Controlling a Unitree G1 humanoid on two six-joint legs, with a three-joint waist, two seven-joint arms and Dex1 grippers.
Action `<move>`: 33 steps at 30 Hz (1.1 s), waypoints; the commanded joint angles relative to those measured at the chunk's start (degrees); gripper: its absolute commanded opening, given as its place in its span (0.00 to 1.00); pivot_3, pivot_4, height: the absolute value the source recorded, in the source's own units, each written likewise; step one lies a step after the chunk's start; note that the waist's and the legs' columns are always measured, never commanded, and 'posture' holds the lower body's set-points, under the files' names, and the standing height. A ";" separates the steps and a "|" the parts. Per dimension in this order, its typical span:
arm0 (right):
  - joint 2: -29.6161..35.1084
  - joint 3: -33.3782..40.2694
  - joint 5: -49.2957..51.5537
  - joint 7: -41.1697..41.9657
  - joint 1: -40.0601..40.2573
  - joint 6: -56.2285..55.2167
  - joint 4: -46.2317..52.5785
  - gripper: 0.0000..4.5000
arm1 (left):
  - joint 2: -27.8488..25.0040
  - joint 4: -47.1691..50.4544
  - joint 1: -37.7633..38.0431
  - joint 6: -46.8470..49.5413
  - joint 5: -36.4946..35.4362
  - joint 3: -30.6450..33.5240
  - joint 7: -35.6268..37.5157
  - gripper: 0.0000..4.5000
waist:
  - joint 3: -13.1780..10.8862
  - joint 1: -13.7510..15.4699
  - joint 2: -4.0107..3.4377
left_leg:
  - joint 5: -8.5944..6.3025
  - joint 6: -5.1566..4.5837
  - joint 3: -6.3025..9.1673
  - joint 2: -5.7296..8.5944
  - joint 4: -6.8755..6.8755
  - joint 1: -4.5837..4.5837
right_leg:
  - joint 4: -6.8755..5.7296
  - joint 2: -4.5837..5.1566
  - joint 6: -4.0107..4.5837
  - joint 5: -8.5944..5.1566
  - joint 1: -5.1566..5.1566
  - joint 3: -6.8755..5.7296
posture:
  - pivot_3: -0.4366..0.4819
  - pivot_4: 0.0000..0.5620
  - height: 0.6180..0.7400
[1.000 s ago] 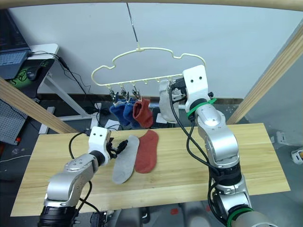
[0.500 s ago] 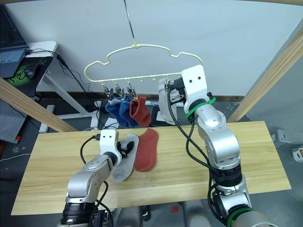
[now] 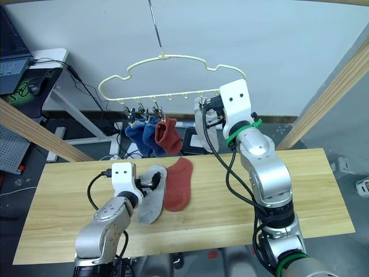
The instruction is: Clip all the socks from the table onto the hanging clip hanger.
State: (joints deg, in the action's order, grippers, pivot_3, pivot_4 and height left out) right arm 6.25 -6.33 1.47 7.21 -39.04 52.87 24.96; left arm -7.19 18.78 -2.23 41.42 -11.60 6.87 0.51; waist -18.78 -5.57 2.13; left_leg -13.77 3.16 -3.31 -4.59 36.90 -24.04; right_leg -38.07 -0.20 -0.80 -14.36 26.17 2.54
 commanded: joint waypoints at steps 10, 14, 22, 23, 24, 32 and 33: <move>-0.60 -0.08 0.17 -0.10 -0.19 -0.82 2.01 0.01 | 4.10 -4.93 -4.25 4.60 -1.80 3.41 -2.69 0.87 | 0.00 0.08 0.00 | -0.03 0.00 0.04 0.07 0.01 -0.17 | 0.16 0.10 0.04 0.03 0.02 -0.10 | 0.28 0.66 1.00; -0.81 -0.07 0.11 -0.21 -0.24 -0.88 1.90 0.01 | 4.26 -4.43 -3.82 6.00 -1.99 2.46 -1.93 0.63 | 0.00 0.06 0.00 | -0.03 0.01 0.04 0.07 0.01 -0.16 | 0.12 0.10 0.04 0.03 0.02 -0.09 | 0.28 0.66 1.00; -1.21 0.02 0.08 -0.36 -0.34 -1.21 1.61 0.01 | 4.58 -0.68 -2.07 5.21 -4.72 2.20 1.14 0.21 | 0.00 0.05 0.00 | -0.03 0.01 0.03 0.06 0.01 -0.16 | 0.12 0.10 0.03 0.03 0.01 -0.08 | 0.28 0.64 1.00; -1.23 0.05 0.07 -0.36 -0.38 -1.23 1.61 0.01 | 4.06 0.51 -1.69 4.50 -5.35 1.41 2.77 0.15 | 0.00 0.04 0.00 | -0.03 0.01 0.03 0.06 0.01 -0.16 | 0.13 0.10 0.03 0.03 0.01 -0.08 | 0.28 0.64 1.00; -1.24 0.10 0.09 -0.35 -0.43 -1.19 1.67 0.01 | 3.19 1.73 -1.31 3.49 -5.79 0.35 4.72 0.09 | 0.00 0.04 0.00 | -0.03 0.02 0.04 0.06 0.00 -0.17 | 0.13 0.11 0.03 0.03 0.02 -0.09 | 0.28 0.64 1.00; -1.38 1.84 1.13 -0.17 -1.14 1.29 3.87 0.01 | -2.81 11.81 -1.81 -1.48 -13.47 -5.07 19.64 0.00 | 0.00 -0.11 0.00 | -0.03 0.02 0.02 0.06 0.01 -0.17 | 0.11 0.12 0.04 0.03 0.03 -0.07 | 0.25 0.61 1.00; -1.49 2.17 1.46 -0.10 -1.33 1.99 4.40 0.01 | -3.01 12.72 -2.52 -1.59 -15.00 -5.15 20.84 0.00 | 0.00 -0.15 0.00 | -0.03 0.02 0.02 0.06 0.01 -0.17 | 0.12 0.12 0.04 0.03 0.03 -0.07 | 0.25 0.60 1.00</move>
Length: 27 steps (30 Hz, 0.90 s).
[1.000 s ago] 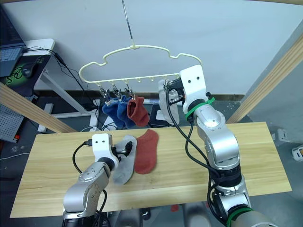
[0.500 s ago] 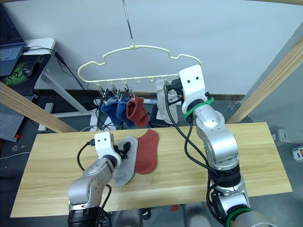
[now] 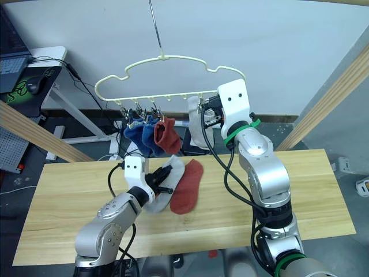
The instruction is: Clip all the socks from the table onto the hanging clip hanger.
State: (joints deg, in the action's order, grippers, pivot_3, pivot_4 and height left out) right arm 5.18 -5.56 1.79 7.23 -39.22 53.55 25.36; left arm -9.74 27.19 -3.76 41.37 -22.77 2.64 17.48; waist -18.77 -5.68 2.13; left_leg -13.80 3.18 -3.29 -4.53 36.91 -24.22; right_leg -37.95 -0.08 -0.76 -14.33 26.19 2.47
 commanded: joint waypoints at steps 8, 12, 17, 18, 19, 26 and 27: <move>-1.87 5.27 6.10 0.81 -2.88 7.64 8.58 0.01 | -1.07 2.79 -6.90 -5.09 -8.07 -2.54 9.52 0.00 | 0.01 -0.75 0.00 | 0.00 0.00 0.02 0.04 0.03 -0.09 | 0.02 -0.01 0.01 0.01 0.00 -0.06 | 0.23 0.56 1.00; -2.01 7.54 8.70 1.04 -4.16 11.07 10.31 0.01 | -1.65 -0.75 -9.30 -9.91 -6.55 -5.59 14.05 0.00 | 0.03 -1.00 0.00 | 0.00 -0.01 0.02 0.04 0.05 -0.12 | 0.01 -0.01 0.01 0.01 0.01 -0.10 | 0.22 0.54 1.00; -1.62 8.95 10.89 1.09 -4.94 13.55 10.65 0.01 | 0.13 -9.67 -15.64 -19.09 -0.73 -9.66 15.60 0.00 | 0.04 -1.21 0.01 | 0.01 -0.02 -0.01 0.06 0.09 -0.14 | -0.03 -0.02 0.02 0.02 0.01 -0.12 | 0.21 0.54 1.00; -1.52 9.09 11.22 1.11 -5.01 14.12 10.74 0.01 | 1.11 -11.95 -17.09 -21.07 0.51 -10.19 15.12 0.00 | 0.04 -1.25 0.01 | 0.01 -0.02 -0.01 0.07 0.10 -0.14 | -0.03 -0.02 0.01 0.03 0.01 -0.11 | 0.21 0.54 1.00; -1.41 9.16 11.52 1.05 -5.06 14.50 10.78 0.01 | 1.71 -13.52 -17.98 -22.53 1.32 -10.52 14.82 0.00 | 0.05 -1.26 0.02 | 0.01 -0.02 -0.01 0.08 0.10 -0.14 | -0.03 -0.01 0.00 0.03 0.01 -0.10 | 0.21 0.54 1.00; -0.46 9.26 13.21 0.66 -5.07 16.56 11.71 0.01 | 5.02 -23.26 -21.99 -30.89 5.42 -10.36 13.44 0.00 | 0.07 -2.29 0.03 | 0.01 -0.03 0.00 0.06 0.08 -0.22 | -0.01 -0.01 0.00 0.04 0.03 -0.16 | 0.19 0.53 1.00; -0.28 9.27 13.41 0.56 -5.00 16.60 11.77 0.01 | 5.28 -23.72 -22.03 -31.44 5.55 -10.17 13.18 0.00 | 0.07 -2.35 0.03 | 0.01 -0.03 -0.01 0.07 0.08 -0.22 | -0.01 0.00 0.00 0.04 0.02 -0.15 | 0.19 0.53 1.00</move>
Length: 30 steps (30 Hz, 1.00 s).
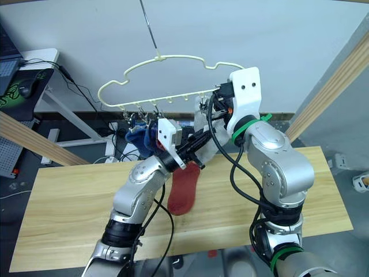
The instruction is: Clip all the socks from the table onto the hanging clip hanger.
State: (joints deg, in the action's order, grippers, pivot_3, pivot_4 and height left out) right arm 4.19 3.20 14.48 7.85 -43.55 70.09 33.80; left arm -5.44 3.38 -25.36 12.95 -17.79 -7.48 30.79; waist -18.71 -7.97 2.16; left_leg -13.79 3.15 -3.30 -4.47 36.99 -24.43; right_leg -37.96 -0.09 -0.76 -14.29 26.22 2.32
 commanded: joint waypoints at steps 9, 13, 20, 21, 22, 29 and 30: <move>1.52 0.24 1.73 -0.65 -0.29 0.19 3.30 0.01 | 1.86 -0.02 0.31 -5.97 1.65 -0.31 -0.46 0.00 | 0.02 -0.13 0.01 | 0.01 0.00 -0.01 0.00 0.06 0.00 | -0.09 0.01 -0.01 0.01 -0.01 -0.02 | 0.20 0.53 1.00; 1.78 -0.06 1.93 -0.42 -0.03 -0.26 3.13 0.01 | 2.46 0.01 0.15 -5.42 0.45 -0.09 0.09 0.00 | 0.02 -0.12 0.01 | 0.01 0.00 -0.01 0.01 0.06 0.00 | -0.09 0.01 -0.01 0.01 -0.01 -0.02 | 0.20 0.53 1.00; 2.83 0.89 2.99 0.03 -0.05 -0.81 2.48 0.01 | 2.44 -1.21 -1.52 0.82 -6.50 3.63 2.15 0.00 | 0.03 -0.14 0.01 | 0.02 -0.01 -0.01 0.01 0.11 0.00 | -0.14 0.01 -0.01 0.01 -0.02 -0.04 | 0.20 0.52 1.00; 3.03 1.11 3.14 0.01 -0.11 -0.89 2.32 0.01 | 2.49 -1.35 -1.90 2.43 -8.15 4.62 2.22 0.00 | 0.03 -0.14 0.01 | 0.02 -0.01 -0.01 0.01 0.12 0.00 | -0.15 0.01 -0.01 0.01 -0.02 -0.04 | 0.20 0.52 1.00; 3.17 1.35 3.28 -0.01 -0.14 -0.95 2.19 0.01 | 2.36 -1.48 -2.26 3.65 -9.42 5.33 2.44 0.00 | 0.03 -0.12 0.01 | 0.02 -0.01 -0.01 0.01 0.13 0.00 | -0.16 0.01 -0.01 0.01 -0.02 -0.04 | 0.20 0.52 1.00; 3.18 2.68 4.51 0.12 0.53 -1.09 1.73 0.01 | 2.03 -0.17 -3.18 12.19 -17.49 8.33 3.83 0.00 | 0.05 -0.11 0.02 | 0.02 0.00 0.00 0.01 0.17 0.00 | -0.17 0.01 -0.01 0.02 -0.04 -0.07 | 0.20 0.52 1.00; 3.13 2.78 4.76 0.12 0.63 -1.09 1.71 0.01 | 2.09 0.32 -3.15 13.33 -18.48 8.44 3.93 0.00 | 0.06 -0.11 0.02 | 0.02 0.00 0.00 0.01 0.17 0.00 | -0.18 0.01 -0.01 0.02 -0.04 -0.08 | 0.20 0.52 1.00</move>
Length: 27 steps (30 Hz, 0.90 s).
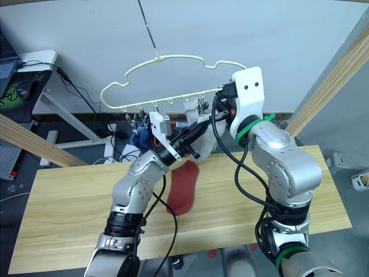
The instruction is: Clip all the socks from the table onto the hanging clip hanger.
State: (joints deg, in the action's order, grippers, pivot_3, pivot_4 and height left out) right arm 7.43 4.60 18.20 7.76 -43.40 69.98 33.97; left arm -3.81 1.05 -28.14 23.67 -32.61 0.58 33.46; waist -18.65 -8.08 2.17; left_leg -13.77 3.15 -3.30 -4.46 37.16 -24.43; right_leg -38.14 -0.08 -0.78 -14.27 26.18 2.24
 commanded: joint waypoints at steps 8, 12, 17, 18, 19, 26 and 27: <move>-0.69 1.80 2.26 -0.45 0.80 -0.80 1.30 0.01 | -0.39 4.69 0.44 0.91 -1.00 -2.62 2.25 0.00 | 0.00 0.01 0.00 | 0.00 0.01 0.00 0.00 0.13 0.01 | -0.14 0.00 0.00 0.00 -0.01 0.02 | 0.20 0.53 1.00; -0.63 1.64 2.30 -0.53 0.89 -0.54 1.12 0.01 | 0.09 4.25 0.13 -1.87 0.87 -3.26 1.65 0.00 | 0.00 0.05 0.00 | -0.01 -0.01 0.02 0.01 0.42 0.00 | -0.41 0.00 0.00 0.00 0.00 0.03 | 0.20 0.53 1.00; -0.48 1.36 2.12 -0.72 1.04 -0.11 0.90 0.01 | 0.62 3.34 -0.61 -5.06 3.14 -3.88 1.42 0.00 | 0.01 0.02 0.00 | -0.01 -0.02 0.05 0.06 0.82 0.03 | -0.81 -0.01 -0.03 0.00 -0.01 0.07 | 0.20 0.53 1.00; -0.36 1.23 2.00 -0.78 1.06 -0.07 0.85 0.01 | 0.75 3.11 -0.73 -5.39 3.34 -3.84 1.27 0.00 | 0.01 0.02 0.00 | 0.00 -0.03 0.05 0.07 0.82 0.04 | -0.82 -0.01 -0.06 0.01 -0.01 0.07 | 0.20 0.53 1.00; -0.26 1.12 1.88 -0.83 1.07 -0.05 0.79 0.01 | 0.81 2.81 -0.84 -5.81 3.62 -3.77 1.12 0.00 | 0.01 0.02 0.00 | 0.00 -0.04 0.06 0.07 0.82 0.04 | -0.83 -0.02 -0.08 0.03 -0.01 0.07 | 0.20 0.53 1.00; 0.02 0.62 1.41 -1.20 0.95 -0.04 0.33 0.01 | 1.25 1.71 -1.23 -9.34 6.35 -4.06 0.76 0.00 | 0.01 0.00 0.00 | 0.02 -0.05 0.06 0.08 0.82 0.03 | -0.81 -0.03 -0.11 0.05 -0.01 0.10 | 0.21 0.53 1.00; 0.00 0.58 1.35 -1.28 0.90 0.04 0.24 0.01 | 1.33 1.46 -1.29 -9.95 6.89 -4.11 0.67 0.00 | 0.01 0.00 0.00 | 0.02 -0.05 0.05 0.08 0.82 0.02 | -0.80 -0.03 -0.11 0.05 -0.01 0.10 | 0.21 0.53 1.00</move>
State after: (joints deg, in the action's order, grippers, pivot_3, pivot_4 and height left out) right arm 7.09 5.28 19.32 6.92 -42.50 70.07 33.37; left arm -3.05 1.55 -28.76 16.08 -26.31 -3.21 34.33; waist -18.64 -8.08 2.17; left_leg -13.75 3.10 -3.25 -4.38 37.98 -24.42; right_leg -38.93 -0.11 -0.88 -14.22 26.17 2.34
